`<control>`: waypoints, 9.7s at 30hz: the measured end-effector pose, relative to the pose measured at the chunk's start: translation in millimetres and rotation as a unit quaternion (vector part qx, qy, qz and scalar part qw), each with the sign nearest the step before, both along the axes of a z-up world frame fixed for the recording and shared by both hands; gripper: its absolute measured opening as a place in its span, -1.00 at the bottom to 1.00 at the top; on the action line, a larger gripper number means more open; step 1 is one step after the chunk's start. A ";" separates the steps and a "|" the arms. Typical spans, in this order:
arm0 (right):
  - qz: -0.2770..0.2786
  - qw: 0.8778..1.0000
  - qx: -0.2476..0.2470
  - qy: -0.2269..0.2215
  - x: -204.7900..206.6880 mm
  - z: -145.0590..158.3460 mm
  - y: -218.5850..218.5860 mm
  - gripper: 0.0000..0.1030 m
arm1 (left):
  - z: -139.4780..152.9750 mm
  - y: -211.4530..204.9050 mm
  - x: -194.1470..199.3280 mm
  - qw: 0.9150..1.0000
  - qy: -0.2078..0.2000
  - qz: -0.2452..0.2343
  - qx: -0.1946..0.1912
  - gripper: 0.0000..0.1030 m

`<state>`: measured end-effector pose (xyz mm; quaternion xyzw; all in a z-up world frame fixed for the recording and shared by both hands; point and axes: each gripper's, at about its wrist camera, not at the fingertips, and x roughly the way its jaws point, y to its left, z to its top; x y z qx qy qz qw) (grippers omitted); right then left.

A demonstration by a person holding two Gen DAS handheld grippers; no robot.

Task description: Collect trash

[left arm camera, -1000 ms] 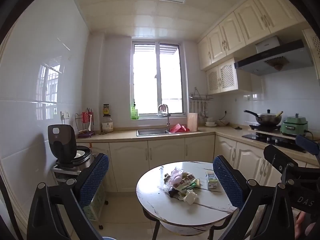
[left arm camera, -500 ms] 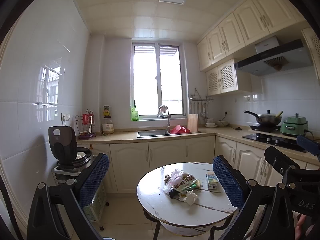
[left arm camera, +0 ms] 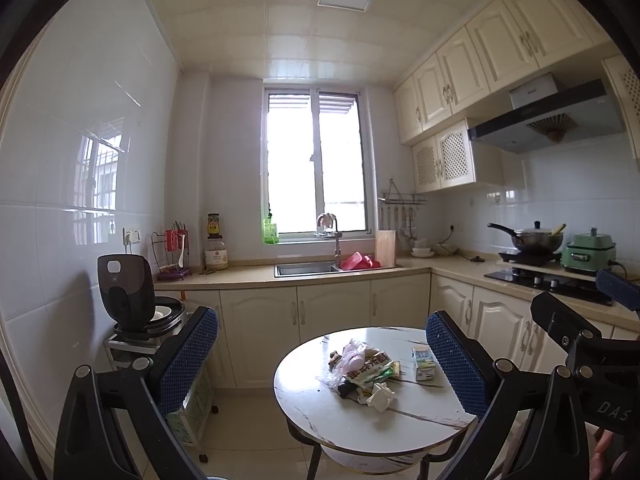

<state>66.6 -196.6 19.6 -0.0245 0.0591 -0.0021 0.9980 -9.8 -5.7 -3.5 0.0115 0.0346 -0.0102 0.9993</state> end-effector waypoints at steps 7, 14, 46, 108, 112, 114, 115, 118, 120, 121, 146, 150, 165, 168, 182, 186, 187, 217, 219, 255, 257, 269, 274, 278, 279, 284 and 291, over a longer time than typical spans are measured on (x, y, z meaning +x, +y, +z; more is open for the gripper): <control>0.000 1.000 0.000 0.001 -0.2 -0.4 0.5 1.00 | -0.6 -1.5 -0.3 1.000 0.000 0.002 0.002 0.99; 0.001 1.000 0.001 0.001 -0.3 -0.2 0.4 1.00 | -1.0 -1.5 -0.6 1.000 -0.001 0.002 0.001 0.99; -0.001 1.000 0.000 0.014 16.2 -7.5 -1.0 1.00 | -11.5 -3.9 16.8 1.000 0.009 -0.002 0.007 0.99; -0.017 0.906 0.078 0.416 454.1 -274.7 -97.2 0.14 | -170.8 10.2 483.3 0.946 0.304 -0.114 -0.014 -0.50; -0.007 0.905 0.092 0.416 443.3 -276.9 -106.6 -0.08 | -173.2 25.8 476.6 0.946 0.305 -0.103 -0.027 -0.50; -0.002 0.909 0.103 0.404 428.7 -272.2 -112.3 -0.08 | -170.8 32.6 466.0 0.947 0.303 -0.103 -0.033 -0.50; -0.003 0.911 0.102 0.399 422.1 -268.3 -114.1 -0.09 | -166.7 39.4 454.9 0.947 0.302 -0.104 -0.036 -0.50; 0.006 0.919 0.117 0.376 394.1 -251.8 -117.1 -0.09 | -161.5 51.3 433.9 0.948 0.297 -0.106 -0.047 -0.50; 0.014 0.928 0.113 0.354 371.6 -233.1 -108.9 -0.09 | -155.5 67.9 410.3 0.949 0.293 -0.105 -0.054 -0.50; 0.020 0.931 0.109 0.347 364.0 -226.2 -103.7 -0.09 | -153.8 73.9 402.1 0.949 0.291 -0.103 -0.057 -0.50; 0.374 0.843 -0.026 0.387 290.0 -312.2 307.3 -0.08 | -275.3 304.0 280.8 0.885 0.431 0.113 -0.135 -0.48; 0.377 0.812 -0.052 0.444 307.5 -372.4 345.2 -0.08 | -328.3 316.8 296.3 0.851 0.487 0.130 -0.147 -0.45; 0.388 0.758 -0.034 0.524 342.8 -489.3 419.9 -0.06 | -387.2 354.6 345.4 0.808 0.540 0.187 -0.145 0.25; 0.398 0.758 -0.019 0.517 340.8 -486.3 423.5 -0.06 | -387.3 356.1 330.3 0.805 0.538 0.200 -0.148 0.40; 0.374 0.842 -0.002 0.388 299.8 -339.0 367.4 0.50 | -249.5 299.5 270.3 0.880 0.400 0.229 -0.118 0.49; 0.346 0.881 0.008 0.323 280.4 -277.4 324.1 0.68 | -194.7 250.9 256.2 0.914 0.334 0.209 -0.096 0.71; 0.336 0.891 0.012 0.306 274.9 -260.8 306.9 0.70 | -184.2 237.6 254.6 0.922 0.320 0.200 -0.089 0.75; 0.048 0.960 0.111 0.253 306.4 -195.3 -63.1 0.96 | -98.1 -67.8 454.0 0.948 0.310 -0.025 0.066 0.99; 0.048 0.958 0.114 0.259 314.7 -201.4 -66.7 0.96 | -105.5 -80.4 482.9 0.947 0.314 -0.020 0.069 0.98; -0.009 0.924 0.125 0.360 429.5 -242.7 61.8 0.96 | -160.6 16.4 451.3 0.955 0.298 0.010 -0.004 -0.32; -0.020 0.923 0.101 0.372 438.1 -248.0 72.4 0.96 | -151.9 29.8 435.9 0.954 0.298 0.009 -0.005 -0.31; -0.062 0.902 0.068 0.422 406.6 -268.5 14.4 0.95 | -141.5 50.4 398.5 0.953 0.302 -0.003 -0.027 -0.30; -0.056 0.895 0.081 0.435 394.5 -272.6 -19.9 0.94 | -137.8 48.4 389.9 0.952 0.306 -0.011 -0.029 -0.30; -0.030 0.896 0.066 0.438 398.2 -274.5 -19.2 0.91 | -134.3 44.2 383.4 0.950 0.310 -0.023 -0.034 -0.31; -0.025 0.896 0.057 0.440 400.1 -275.9 -15.6 0.87 | -132.8 42.2 383.1 0.950 0.309 -0.027 -0.035 -0.32; 0.012 0.905 0.014 0.426 407.0 -275.1 -0.6 0.23 | -135.9 28.6 398.5 0.943 0.318 -0.082 -0.048 -0.62; 0.057 0.914 0.061 0.396 392.1 -262.4 -15.1 0.04 | -131.5 36.7 401.1 0.939 0.330 -0.079 -0.057 -0.63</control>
